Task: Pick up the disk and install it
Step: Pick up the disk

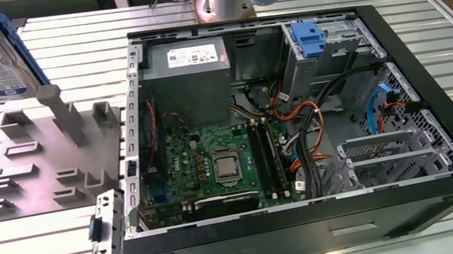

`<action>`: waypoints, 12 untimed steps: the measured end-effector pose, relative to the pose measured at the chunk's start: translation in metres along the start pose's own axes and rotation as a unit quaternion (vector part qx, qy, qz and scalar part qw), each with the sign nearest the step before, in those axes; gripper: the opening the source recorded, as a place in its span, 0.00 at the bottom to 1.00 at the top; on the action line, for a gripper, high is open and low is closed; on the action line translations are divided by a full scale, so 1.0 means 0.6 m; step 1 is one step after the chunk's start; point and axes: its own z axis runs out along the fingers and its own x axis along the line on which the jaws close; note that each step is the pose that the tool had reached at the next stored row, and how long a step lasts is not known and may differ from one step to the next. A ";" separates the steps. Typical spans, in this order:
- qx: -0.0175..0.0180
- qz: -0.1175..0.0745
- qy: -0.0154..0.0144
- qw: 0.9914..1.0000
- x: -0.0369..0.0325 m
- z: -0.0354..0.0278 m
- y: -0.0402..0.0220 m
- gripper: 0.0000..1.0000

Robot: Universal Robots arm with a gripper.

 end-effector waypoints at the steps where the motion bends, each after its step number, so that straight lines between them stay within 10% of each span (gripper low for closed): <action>1: 0.000 0.000 0.000 1.000 0.000 -0.001 0.000 0.36; 12: 0.000 0.000 0.000 1.000 0.000 -0.008 0.000 0.36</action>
